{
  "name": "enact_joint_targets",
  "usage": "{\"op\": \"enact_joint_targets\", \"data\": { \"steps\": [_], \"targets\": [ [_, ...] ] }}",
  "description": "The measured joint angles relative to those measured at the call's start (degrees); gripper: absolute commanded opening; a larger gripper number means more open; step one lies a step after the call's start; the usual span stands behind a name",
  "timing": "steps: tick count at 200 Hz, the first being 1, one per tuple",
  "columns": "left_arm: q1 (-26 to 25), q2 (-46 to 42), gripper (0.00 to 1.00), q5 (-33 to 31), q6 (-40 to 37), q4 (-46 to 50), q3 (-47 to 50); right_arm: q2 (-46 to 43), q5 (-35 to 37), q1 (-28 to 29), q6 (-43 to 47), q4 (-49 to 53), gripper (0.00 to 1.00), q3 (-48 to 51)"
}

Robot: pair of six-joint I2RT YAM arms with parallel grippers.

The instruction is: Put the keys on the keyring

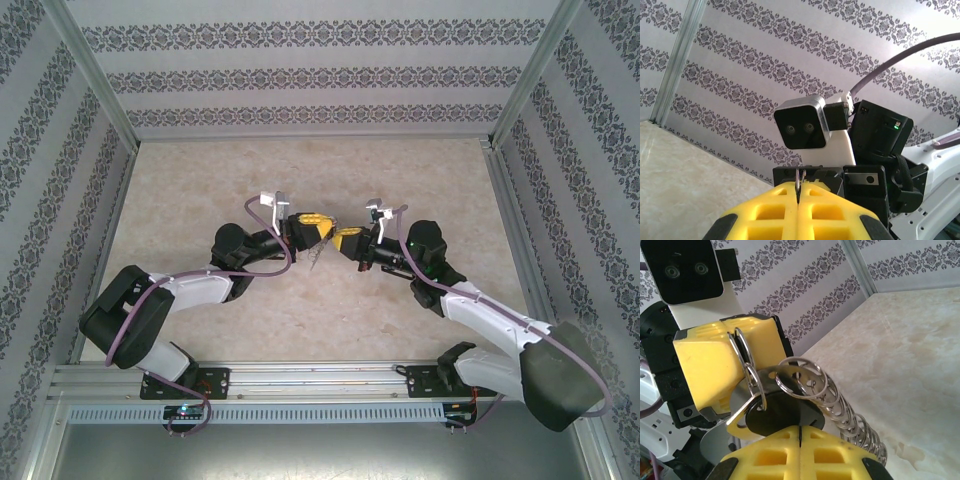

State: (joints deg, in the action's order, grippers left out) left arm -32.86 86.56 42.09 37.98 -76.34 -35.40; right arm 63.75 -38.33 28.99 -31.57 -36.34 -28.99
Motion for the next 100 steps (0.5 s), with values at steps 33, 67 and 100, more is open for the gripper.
{"op": "enact_joint_targets", "data": {
  "steps": [33,67,100],
  "targets": [
    [-0.02,0.0,0.0,-0.57,2.1,0.04,-1.03,-3.74,0.55,-2.86,-0.22,1.25,0.21,0.46],
    [-0.02,0.02,0.0,-1.75,4.22,1.03,-1.55,-7.13,1.86,-5.53,-0.33,2.29,0.25,0.46],
    [0.0,0.66,0.0,-2.36,6.14,1.53,-1.6,-6.73,2.47,-6.86,-2.27,1.86,0.27,0.42]
  ]
}}
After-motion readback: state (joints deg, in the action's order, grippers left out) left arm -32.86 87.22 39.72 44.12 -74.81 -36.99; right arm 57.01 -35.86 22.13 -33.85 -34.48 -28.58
